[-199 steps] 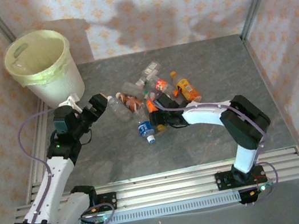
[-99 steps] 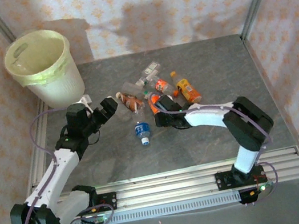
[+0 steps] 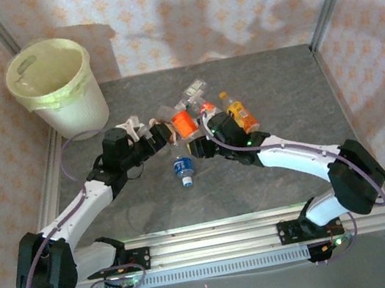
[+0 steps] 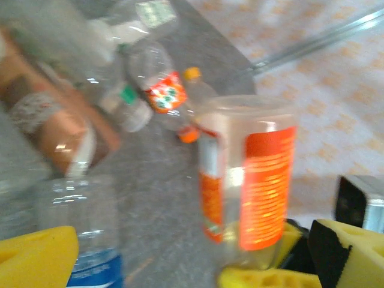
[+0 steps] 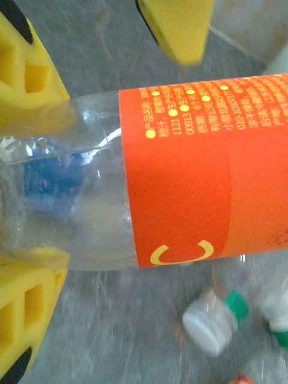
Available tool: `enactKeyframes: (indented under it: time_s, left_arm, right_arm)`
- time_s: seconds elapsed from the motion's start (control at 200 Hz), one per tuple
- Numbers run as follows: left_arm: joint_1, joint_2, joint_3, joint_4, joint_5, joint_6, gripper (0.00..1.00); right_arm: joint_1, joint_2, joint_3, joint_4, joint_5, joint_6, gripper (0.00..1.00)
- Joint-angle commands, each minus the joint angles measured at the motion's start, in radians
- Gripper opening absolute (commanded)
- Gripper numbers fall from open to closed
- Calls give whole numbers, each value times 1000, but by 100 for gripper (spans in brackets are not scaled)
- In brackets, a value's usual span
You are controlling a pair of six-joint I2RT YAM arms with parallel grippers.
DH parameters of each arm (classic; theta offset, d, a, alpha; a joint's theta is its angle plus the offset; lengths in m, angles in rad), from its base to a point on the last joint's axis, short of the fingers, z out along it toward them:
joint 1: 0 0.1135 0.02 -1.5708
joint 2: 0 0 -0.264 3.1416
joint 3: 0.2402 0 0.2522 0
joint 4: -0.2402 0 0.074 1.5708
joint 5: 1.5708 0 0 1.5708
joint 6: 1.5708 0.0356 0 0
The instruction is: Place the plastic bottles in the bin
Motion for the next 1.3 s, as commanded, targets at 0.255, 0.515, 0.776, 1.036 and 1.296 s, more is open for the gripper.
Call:
enactKeyframes:
  time_s: [0.255, 0.515, 0.776, 1.036, 1.296]
  left_arm:
    - [-18, 79, 154, -42, -29, 54, 100]
    - [-32, 125, 206, 7, 89, 65, 77]
    - [-32, 85, 242, -111, -12, 100, 61]
    - [-27, 49, 392, -347, -301, 223, 60]
    - [-4, 51, 543, -498, -579, 273, 58]
  right_arm:
    - [38, -12, 20, 225, -230, 2, 39]
    - [41, -32, 17, 212, -192, -11, 42]
    - [41, -80, 19, 141, -101, -39, 78]
    - [41, -182, -20, 101, 114, -55, 99]
    - [41, -228, -71, 52, 496, 99, 99]
